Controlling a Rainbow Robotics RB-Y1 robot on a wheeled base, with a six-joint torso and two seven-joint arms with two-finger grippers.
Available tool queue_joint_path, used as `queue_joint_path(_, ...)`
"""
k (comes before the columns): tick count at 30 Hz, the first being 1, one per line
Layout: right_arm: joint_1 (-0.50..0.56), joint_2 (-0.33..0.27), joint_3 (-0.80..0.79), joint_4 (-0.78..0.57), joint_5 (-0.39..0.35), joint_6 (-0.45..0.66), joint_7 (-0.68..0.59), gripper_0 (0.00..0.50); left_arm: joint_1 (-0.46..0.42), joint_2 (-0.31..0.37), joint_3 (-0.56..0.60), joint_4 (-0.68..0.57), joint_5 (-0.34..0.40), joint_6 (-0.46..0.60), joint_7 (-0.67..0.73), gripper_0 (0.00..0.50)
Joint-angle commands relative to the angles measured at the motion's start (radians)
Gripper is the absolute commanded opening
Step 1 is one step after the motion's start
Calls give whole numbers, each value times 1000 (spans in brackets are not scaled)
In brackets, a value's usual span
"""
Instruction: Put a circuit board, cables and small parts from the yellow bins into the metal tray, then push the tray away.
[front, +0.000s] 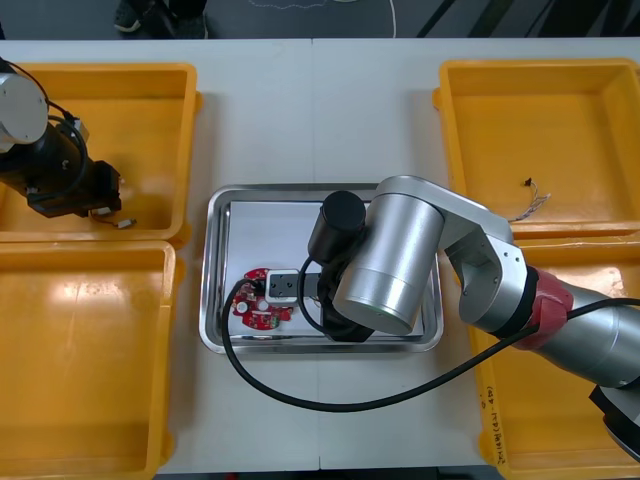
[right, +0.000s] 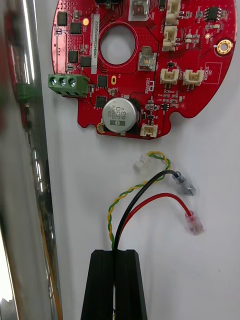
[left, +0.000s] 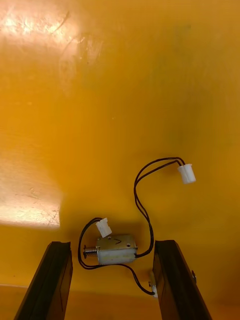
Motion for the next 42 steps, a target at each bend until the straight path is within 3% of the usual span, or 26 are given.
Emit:
queue_joint_path(1, -39, 9, 20, 1, 14, -12, 47, 0, -46, -14, -9, 8, -12, -14, -102, 472)
queue_joint_path(7, -39, 9, 20, 1, 18, -23, 52, 0, -31, -22, -9, 20, -17, -45, -109, 476)
queue_joint_path(10, -39, 9, 18, 1, 27, -29, 52, 86, -23, -24, -9, 20, -17, -56, -114, 474)
queue_joint_path(11, -39, 9, 18, 1, 27, -32, 52, 170, -20, -24, -9, 20, -17, -59, -114, 472)
queue_joint_path(12, -39, 9, 18, 1, 29, -32, 53, 252, -17, -25, -9, 20, -15, -60, -114, 410)
queue_joint_path(13, -39, 9, 18, 2, 30, -34, 55, 315, -15, -24, -9, 20, -14, -60, -116, 286)
queue_joint_path(14, -39, 9, 18, 2, 30, -35, 55, 354, -15, -24, -9, 20, -14, -60, -116, 207)
queue_joint_path(15, -39, 7, 18, 2, 27, -37, 57, 426, -15, -24, -9, 20, -12, -60, -117, 82)
queue_joint_path(16, -39, 7, 18, 2, 27, -38, 58, 468, -15, -24, -9, 20, -12, -60, -117, 44)
queue_joint_path(18, -39, 6, 18, 2, 23, -40, 58, 500, -15, -24, -9, 19, -14, -60, -117, 5)
queue_joint_path(29, -49, 3, -29, -11, 4, 0, 60, 500, -15, -22, -8, 9, -14, -57, -114, 0)
queue_joint_path(42, -124, -13, -336, -27, -86, 279, 35, 500, -15, 10, 78, -141, -28, 49, -91, 0)
